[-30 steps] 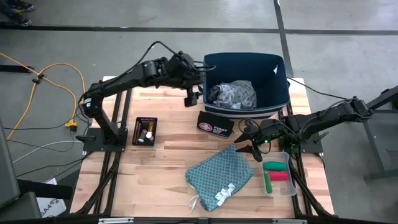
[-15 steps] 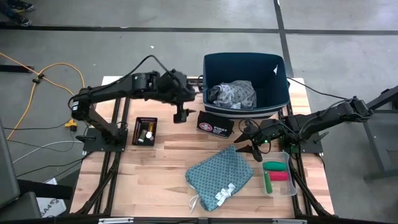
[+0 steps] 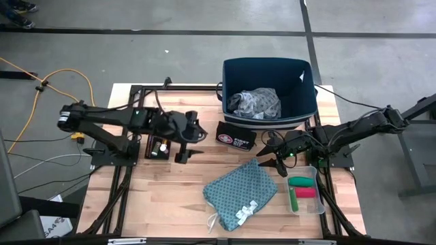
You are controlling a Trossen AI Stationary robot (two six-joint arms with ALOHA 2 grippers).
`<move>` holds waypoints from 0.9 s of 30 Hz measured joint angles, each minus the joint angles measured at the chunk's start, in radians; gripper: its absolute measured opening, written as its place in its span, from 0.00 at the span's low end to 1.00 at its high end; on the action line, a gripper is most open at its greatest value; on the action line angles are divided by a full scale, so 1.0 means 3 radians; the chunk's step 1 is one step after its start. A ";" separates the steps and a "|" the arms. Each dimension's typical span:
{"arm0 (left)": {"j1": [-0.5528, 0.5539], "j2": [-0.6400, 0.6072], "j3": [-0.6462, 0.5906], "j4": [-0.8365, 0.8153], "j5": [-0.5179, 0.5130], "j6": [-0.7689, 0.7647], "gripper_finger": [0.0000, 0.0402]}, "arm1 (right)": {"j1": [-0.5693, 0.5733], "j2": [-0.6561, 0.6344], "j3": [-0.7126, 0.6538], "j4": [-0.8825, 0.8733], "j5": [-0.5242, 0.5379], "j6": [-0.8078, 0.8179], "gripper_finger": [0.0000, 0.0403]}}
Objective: Pick & place medical supplies in basket/bin
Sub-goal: Put the blue patient gown into the blue laundry organizer
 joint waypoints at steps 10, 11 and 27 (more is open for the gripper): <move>-0.0031 -0.0207 -0.0592 0.0531 0.0272 -0.0074 0.80 | -0.0001 0.0000 0.0000 0.0000 0.0000 0.0000 0.48; -0.0022 -0.0226 -0.0638 0.0573 0.0273 -0.0080 0.80 | 0.0000 0.0000 0.0000 -0.0001 0.0000 -0.0001 0.48; 0.0382 -0.1090 -0.1824 0.1488 0.0457 -0.0134 0.80 | 0.0000 0.0001 -0.0001 0.0000 0.0000 -0.0001 0.48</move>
